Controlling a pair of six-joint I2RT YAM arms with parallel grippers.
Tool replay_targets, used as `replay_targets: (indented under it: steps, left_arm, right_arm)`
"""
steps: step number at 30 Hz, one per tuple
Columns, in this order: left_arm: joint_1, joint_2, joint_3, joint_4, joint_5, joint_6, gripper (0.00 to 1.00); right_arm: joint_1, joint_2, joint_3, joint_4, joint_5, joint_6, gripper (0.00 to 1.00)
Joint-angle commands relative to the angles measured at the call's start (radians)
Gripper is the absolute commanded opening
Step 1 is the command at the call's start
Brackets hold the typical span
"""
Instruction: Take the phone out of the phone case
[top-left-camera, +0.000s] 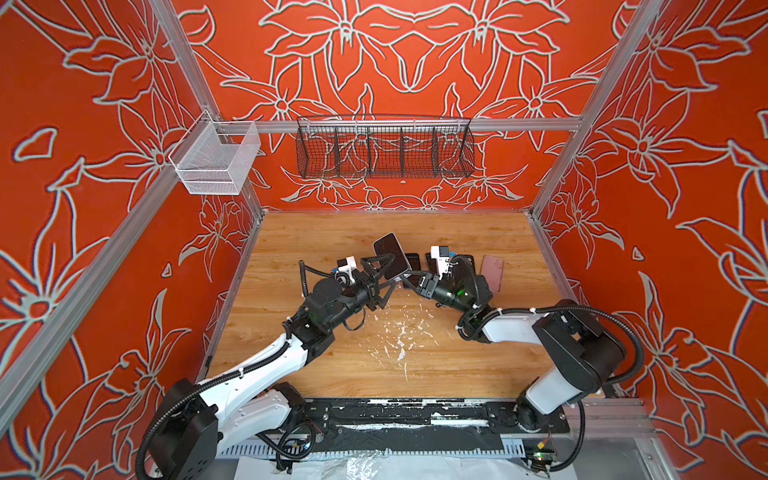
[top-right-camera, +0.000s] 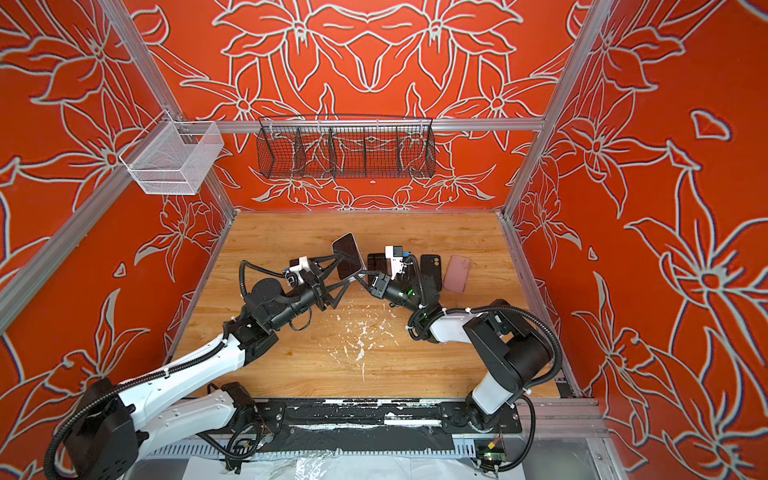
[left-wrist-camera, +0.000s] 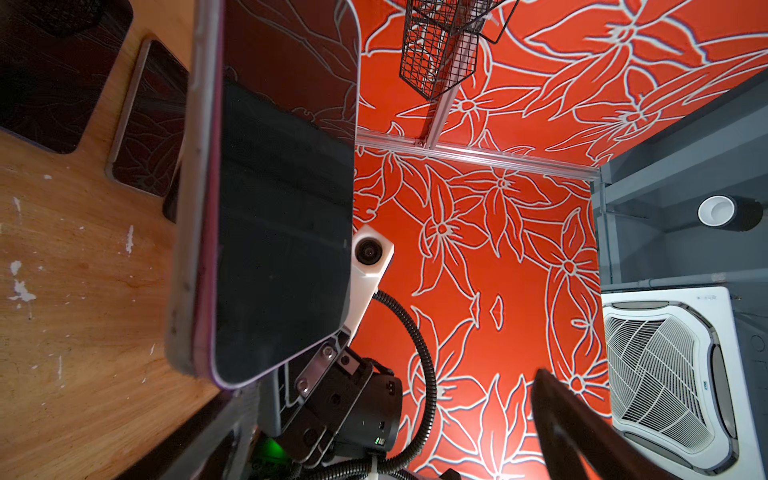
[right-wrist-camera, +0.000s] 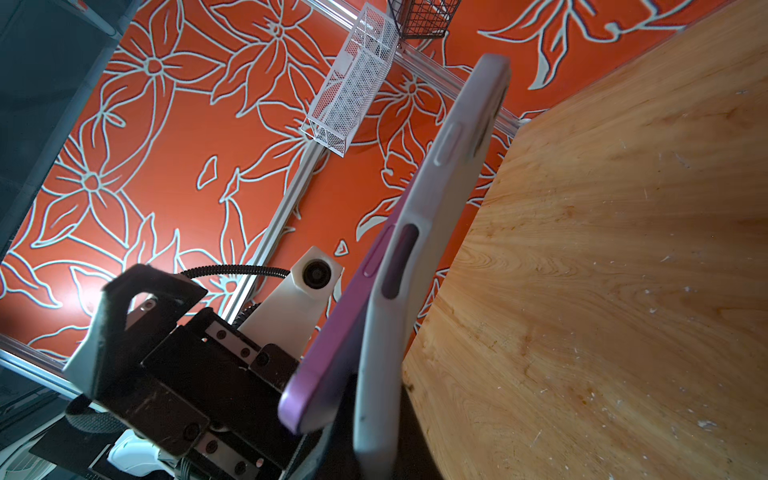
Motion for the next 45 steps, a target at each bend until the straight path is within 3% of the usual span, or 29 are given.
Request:
replay_targets:
  steps: [1, 45]
  left_arm:
    - [0.018, -0.002, 0.004, 0.001, -0.035, 0.032, 0.99]
    - [0.055, 0.084, 0.041, -0.02, -0.017, 0.064, 0.99]
  right_arm:
    - [0.012, -0.053, -0.009, 0.092, -0.013, -0.015, 0.0]
    - [0.023, -0.088, -0.044, 0.082, -0.017, -0.035, 0.0]
